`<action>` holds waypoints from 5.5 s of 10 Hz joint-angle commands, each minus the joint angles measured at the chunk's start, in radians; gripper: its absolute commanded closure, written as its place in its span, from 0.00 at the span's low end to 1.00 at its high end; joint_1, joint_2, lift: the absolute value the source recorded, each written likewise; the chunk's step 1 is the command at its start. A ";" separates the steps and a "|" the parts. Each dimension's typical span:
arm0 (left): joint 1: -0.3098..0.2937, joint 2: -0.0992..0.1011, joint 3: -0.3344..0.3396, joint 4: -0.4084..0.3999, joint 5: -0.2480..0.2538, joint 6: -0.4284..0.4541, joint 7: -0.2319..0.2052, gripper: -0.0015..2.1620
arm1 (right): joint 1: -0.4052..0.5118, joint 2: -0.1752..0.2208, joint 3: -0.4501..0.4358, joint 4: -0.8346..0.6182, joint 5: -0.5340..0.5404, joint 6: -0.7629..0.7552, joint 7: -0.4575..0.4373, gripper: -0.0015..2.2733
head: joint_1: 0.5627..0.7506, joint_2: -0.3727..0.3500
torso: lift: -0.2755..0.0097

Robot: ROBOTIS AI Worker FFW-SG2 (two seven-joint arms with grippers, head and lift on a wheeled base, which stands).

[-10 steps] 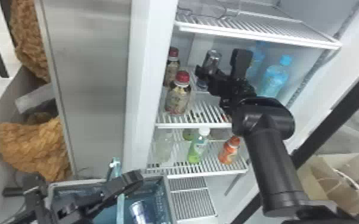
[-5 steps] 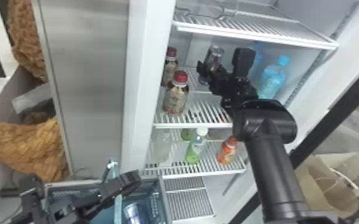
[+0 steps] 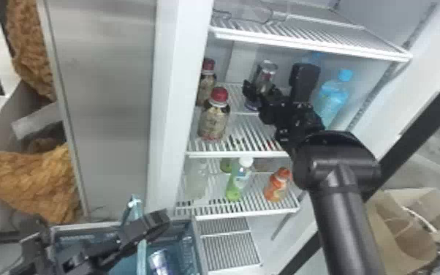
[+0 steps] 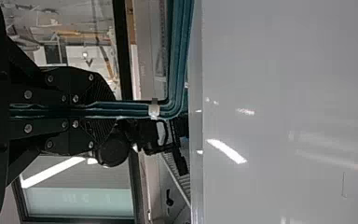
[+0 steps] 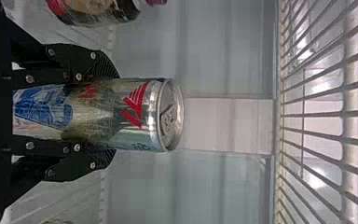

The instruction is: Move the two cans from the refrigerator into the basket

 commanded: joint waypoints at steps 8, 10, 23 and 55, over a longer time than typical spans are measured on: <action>0.010 0.002 0.006 0.000 0.000 -0.002 -0.006 0.55 | 0.272 -0.043 -0.022 -0.426 -0.087 0.216 -0.038 0.56 | 0.70 0.09 | 0.86; 0.012 0.002 0.004 0.000 0.000 -0.002 -0.006 0.55 | 0.331 -0.063 -0.030 -0.517 -0.117 0.261 -0.039 0.56 | 0.70 0.07 | 0.86; 0.020 0.005 0.008 0.000 0.000 -0.002 -0.009 0.55 | 0.861 -0.057 -0.060 -1.027 -0.396 0.511 -0.033 0.56 | 0.70 0.13 | 0.86; 0.071 0.002 0.064 -0.020 -0.012 -0.020 -0.031 0.55 | 1.425 0.133 -0.327 -0.561 -0.462 -0.797 0.335 0.06 | 0.70 0.03 | 0.86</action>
